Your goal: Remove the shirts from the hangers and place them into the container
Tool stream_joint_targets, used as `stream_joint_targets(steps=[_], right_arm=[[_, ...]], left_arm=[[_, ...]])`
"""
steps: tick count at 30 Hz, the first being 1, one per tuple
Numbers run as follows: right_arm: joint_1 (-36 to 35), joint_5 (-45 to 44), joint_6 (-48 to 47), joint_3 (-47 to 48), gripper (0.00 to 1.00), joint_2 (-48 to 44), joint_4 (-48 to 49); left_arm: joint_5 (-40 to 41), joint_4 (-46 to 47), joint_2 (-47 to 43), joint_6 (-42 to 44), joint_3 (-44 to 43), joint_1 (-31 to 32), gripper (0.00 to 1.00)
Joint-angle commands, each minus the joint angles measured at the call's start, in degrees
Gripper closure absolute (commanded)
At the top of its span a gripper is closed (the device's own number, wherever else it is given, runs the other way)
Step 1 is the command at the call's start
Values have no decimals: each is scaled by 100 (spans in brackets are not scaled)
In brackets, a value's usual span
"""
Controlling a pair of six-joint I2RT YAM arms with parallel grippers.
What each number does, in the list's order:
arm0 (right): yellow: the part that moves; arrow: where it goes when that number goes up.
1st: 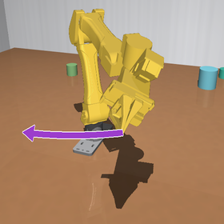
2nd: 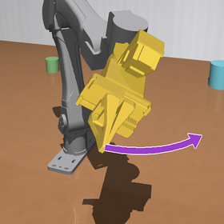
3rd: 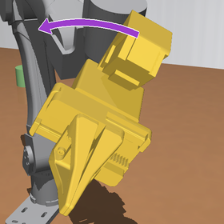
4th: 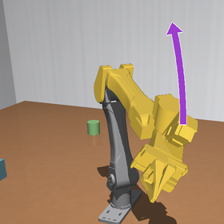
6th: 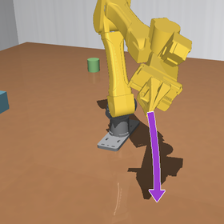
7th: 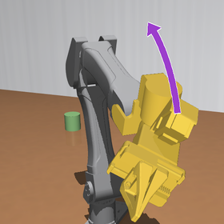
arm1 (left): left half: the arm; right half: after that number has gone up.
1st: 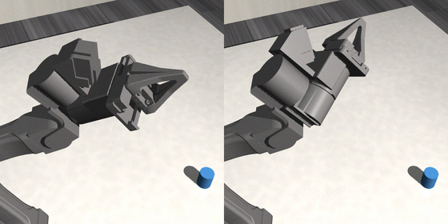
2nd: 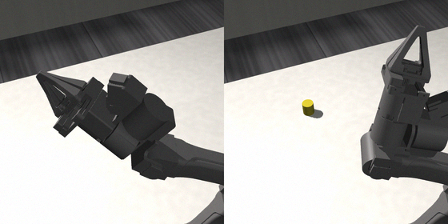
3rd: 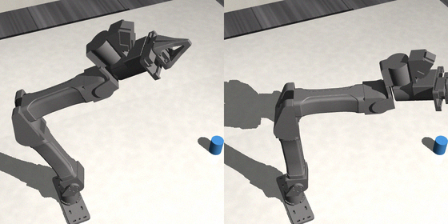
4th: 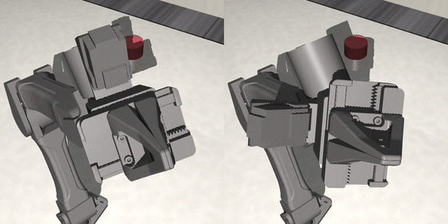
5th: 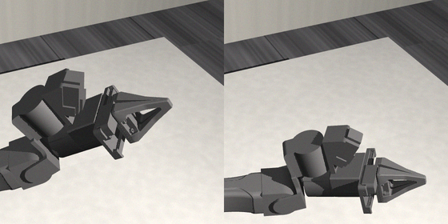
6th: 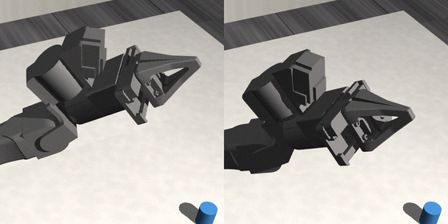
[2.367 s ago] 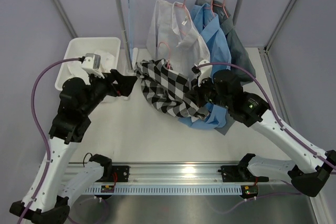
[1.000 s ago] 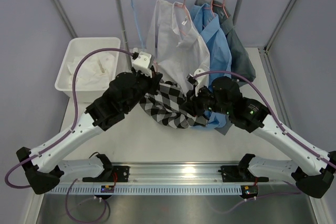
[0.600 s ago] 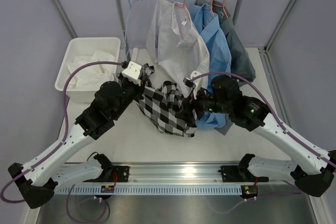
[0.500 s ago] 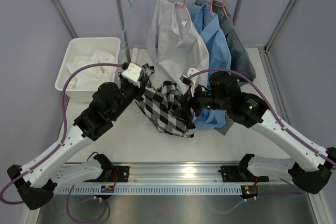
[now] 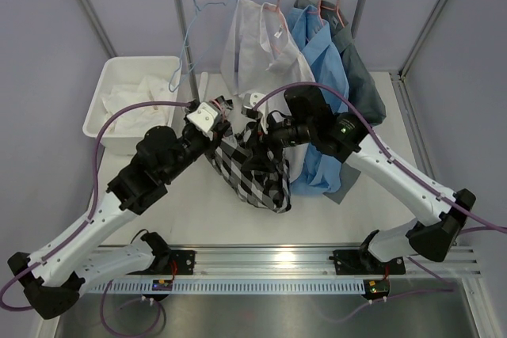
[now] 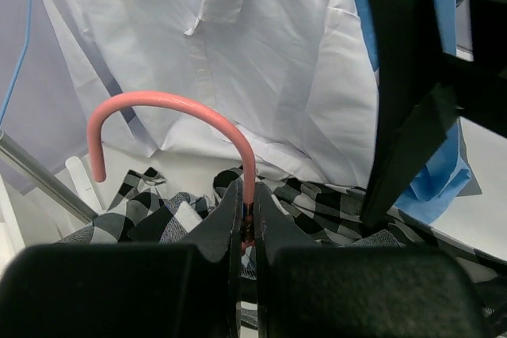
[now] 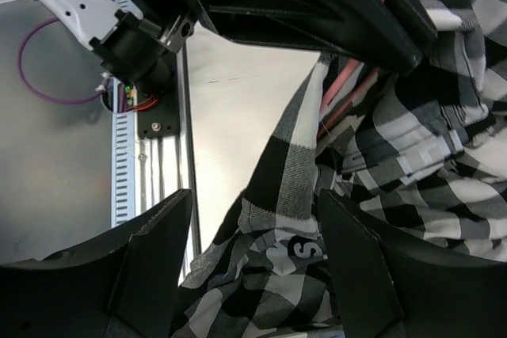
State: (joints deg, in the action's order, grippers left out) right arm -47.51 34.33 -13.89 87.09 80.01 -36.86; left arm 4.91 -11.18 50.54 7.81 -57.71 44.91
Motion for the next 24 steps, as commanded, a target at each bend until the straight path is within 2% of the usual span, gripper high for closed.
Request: stream_joint_targets(steps=[1,9,11,14,15,16,19,24], right_arm=[[84,733,-579,458,26,260,-488],[145,1023,-852,467,30,648,-691],[189,1041,-861,467,38,683,-734],[224,1024,-879,415,55,657,-744],[224,1015,-870,397,65,630,-735],[233,989,-870,344,70,604,-700],[242,927,-861,326,79,534,-699],[251,760,-809,353,86,428,-822]], left_arm=[[-244,239,-176,177,-179,-17,100],[-253,230,-290,229,-161,-17,100],[-218,230,-300,229,-153,-17,100],[-122,221,-335,291,-126,-17,100],[-95,187,-335,300,-117,-17,100],[-43,178,-326,326,-117,-17,100],[1,160,-300,326,-100,-17,100],[159,142,-264,370,-100,-17,100]])
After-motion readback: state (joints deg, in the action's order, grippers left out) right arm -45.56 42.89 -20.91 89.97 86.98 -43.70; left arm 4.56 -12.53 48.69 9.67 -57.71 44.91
